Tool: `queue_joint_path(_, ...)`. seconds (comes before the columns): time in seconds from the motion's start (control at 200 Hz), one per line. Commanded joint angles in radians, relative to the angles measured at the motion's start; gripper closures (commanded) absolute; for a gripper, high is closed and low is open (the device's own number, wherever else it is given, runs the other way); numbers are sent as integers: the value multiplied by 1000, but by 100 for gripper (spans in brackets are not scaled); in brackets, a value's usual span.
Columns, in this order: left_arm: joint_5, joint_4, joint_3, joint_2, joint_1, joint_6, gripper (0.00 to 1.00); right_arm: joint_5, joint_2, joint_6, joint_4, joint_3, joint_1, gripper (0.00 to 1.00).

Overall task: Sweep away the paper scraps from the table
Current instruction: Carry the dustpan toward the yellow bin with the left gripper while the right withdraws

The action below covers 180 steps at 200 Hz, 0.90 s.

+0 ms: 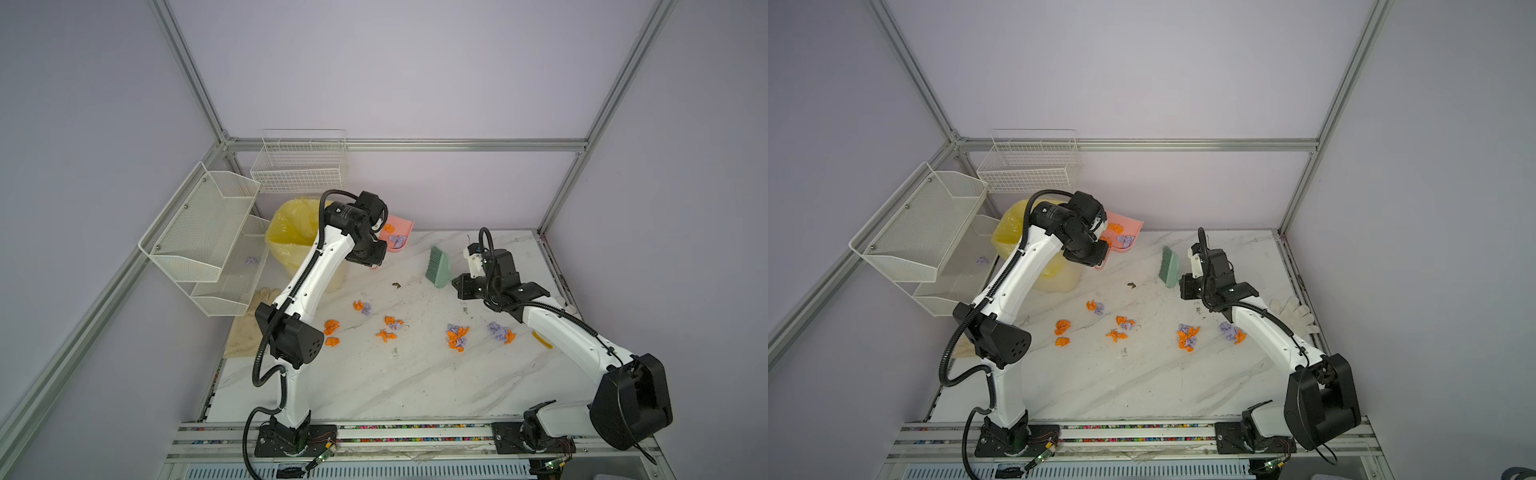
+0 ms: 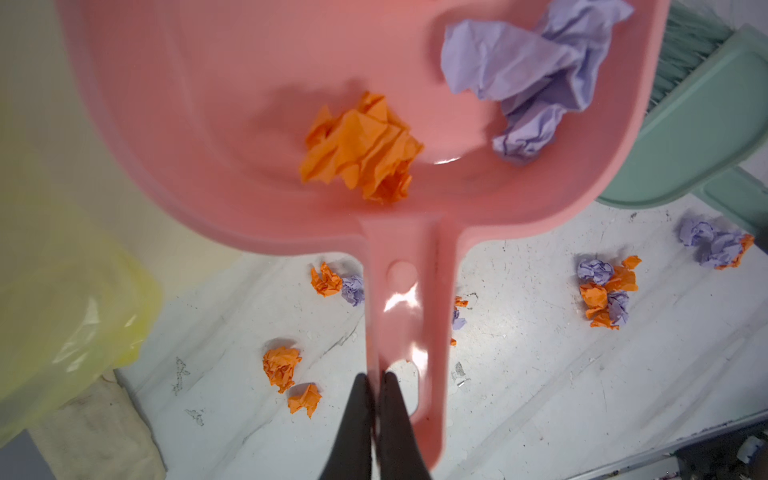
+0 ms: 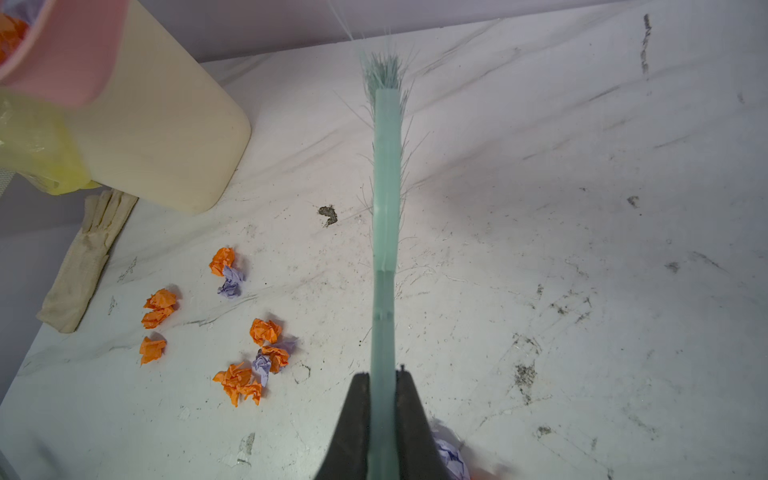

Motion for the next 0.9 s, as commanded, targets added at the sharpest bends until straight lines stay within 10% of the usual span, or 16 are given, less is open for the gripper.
queue_joint_path(0.0,-70,-5,103,-33,36,-29,100,-14,-20,8,15,-8,-4,100)
queue_joint_path(0.895,-246,-16,79,-227,224,-32,100,-28,-11,8,27,-23,-3,100)
